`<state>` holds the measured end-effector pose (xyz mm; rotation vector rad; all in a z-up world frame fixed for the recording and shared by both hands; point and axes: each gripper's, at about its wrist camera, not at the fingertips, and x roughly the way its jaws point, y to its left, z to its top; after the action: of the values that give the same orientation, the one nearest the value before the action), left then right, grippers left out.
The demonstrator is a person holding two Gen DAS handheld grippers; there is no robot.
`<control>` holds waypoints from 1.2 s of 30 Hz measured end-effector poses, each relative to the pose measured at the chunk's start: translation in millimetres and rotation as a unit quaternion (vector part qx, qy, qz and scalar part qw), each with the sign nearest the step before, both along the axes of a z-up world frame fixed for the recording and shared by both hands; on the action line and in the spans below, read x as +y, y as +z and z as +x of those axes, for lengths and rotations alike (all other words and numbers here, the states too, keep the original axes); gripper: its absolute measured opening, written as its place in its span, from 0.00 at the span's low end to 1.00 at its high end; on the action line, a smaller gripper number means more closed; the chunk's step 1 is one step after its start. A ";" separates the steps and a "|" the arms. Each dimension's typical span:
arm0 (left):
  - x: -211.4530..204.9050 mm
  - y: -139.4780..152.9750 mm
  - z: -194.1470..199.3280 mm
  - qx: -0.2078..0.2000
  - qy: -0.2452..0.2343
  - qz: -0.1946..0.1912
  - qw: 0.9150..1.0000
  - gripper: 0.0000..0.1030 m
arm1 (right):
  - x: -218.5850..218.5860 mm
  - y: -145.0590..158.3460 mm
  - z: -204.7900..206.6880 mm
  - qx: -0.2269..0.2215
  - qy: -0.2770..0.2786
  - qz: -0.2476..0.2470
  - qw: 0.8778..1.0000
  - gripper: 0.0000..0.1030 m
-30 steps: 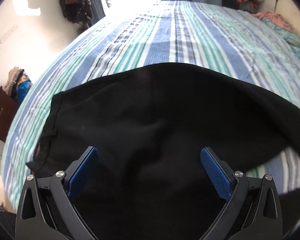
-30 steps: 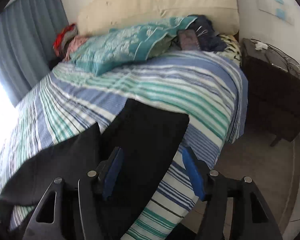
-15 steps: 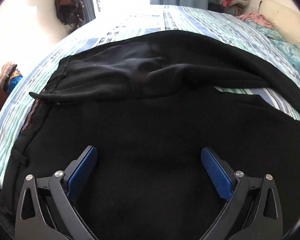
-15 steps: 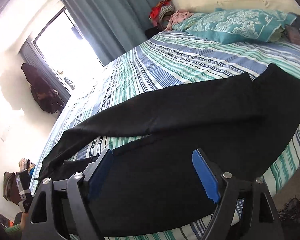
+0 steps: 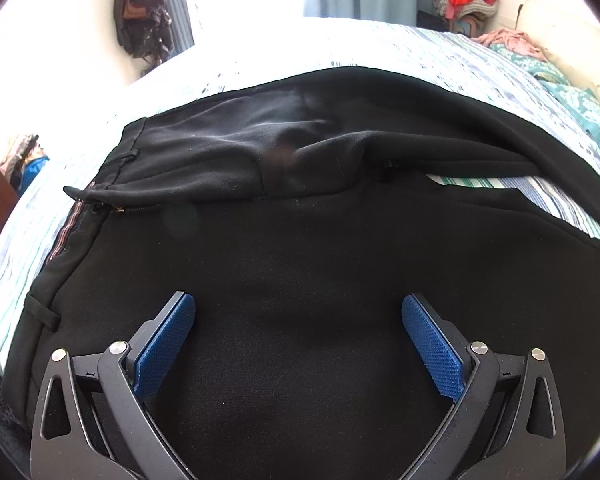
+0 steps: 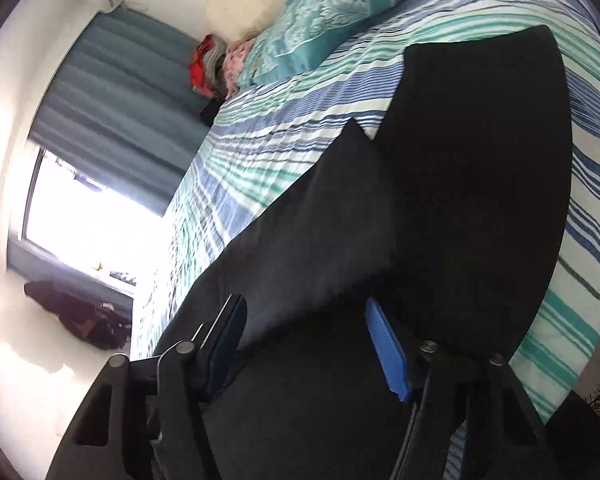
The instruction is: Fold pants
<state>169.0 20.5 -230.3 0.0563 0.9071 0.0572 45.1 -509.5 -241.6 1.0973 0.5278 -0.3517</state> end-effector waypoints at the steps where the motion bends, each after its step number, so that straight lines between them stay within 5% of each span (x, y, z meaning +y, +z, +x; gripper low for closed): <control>1: -0.1 0.6 0.9 0.004 0.002 0.000 1.000 1.00 | -5.5 -0.3 0.8 -0.001 -0.012 0.008 1.000 0.48; 3: -2.1 6.4 5.5 0.034 0.004 0.004 0.999 1.00 | -12.3 -0.8 6.2 0.020 -0.021 0.010 1.000 0.31; 4: -2.3 11.9 10.6 0.057 0.000 0.004 0.998 0.99 | -15.1 0.0 9.1 0.038 -0.024 0.004 0.999 0.11; 5: -3.6 19.4 16.1 0.074 -0.010 -0.003 0.997 0.99 | -17.0 2.1 14.0 0.057 -0.021 -0.004 0.998 0.07; 9: 1.6 69.3 57.6 0.049 -0.029 -0.079 0.995 0.99 | -11.5 44.7 19.2 0.045 0.023 -0.080 0.996 0.05; 12: 12.8 87.5 122.6 0.065 -0.010 -0.179 0.982 0.99 | -6.2 94.2 20.2 0.004 0.055 -0.129 0.990 0.05; 16: 26.1 67.4 202.1 0.123 0.053 -0.258 0.957 0.99 | -1.0 155.3 16.3 -0.049 0.080 -0.166 0.982 0.05; 21: 29.5 33.6 245.4 0.163 0.098 -0.321 0.928 0.99 | 14.2 205.4 11.0 -0.080 0.114 -0.198 0.970 0.05; 22: 29.3 28.6 247.9 0.166 0.103 -0.330 0.924 0.94 | 15.9 209.9 9.4 -0.081 0.121 -0.200 0.969 0.05; 24: 31.4 21.1 252.0 0.175 0.115 -0.344 0.915 0.45 | 17.3 215.5 1.0 -0.084 0.133 -0.200 0.967 0.05; 25: 32.4 17.1 250.0 0.181 0.116 -0.362 0.907 0.03 | 19.1 216.4 -2.2 -0.085 0.137 -0.200 0.966 0.05; 26: 36.1 20.9 244.1 0.174 0.122 -0.376 0.902 0.05 | 17.9 216.0 -3.6 -0.083 0.140 -0.199 0.966 0.05; 28: 38.9 47.8 226.9 0.130 0.107 -0.389 0.906 0.05 | 13.2 213.4 -4.3 -0.071 0.145 -0.201 0.966 0.05; 32: 32.3 133.0 143.4 0.030 0.034 -0.335 0.941 0.05 | -13.2 209.3 9.9 -0.039 0.143 -0.218 0.965 0.05; 34: 34.7 148.3 78.2 0.004 0.017 -0.310 0.950 0.06 | -28.0 213.1 12.1 -0.030 0.135 -0.241 0.961 0.05; 36: 28.9 132.0 13.2 0.017 0.013 -0.278 0.960 0.06 | -47.8 206.3 11.7 -0.016 0.133 -0.235 0.963 0.05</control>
<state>182.1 49.4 -98.3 -0.4802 0.9305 -0.1773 56.8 -557.3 -35.3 0.5630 0.5228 -0.2066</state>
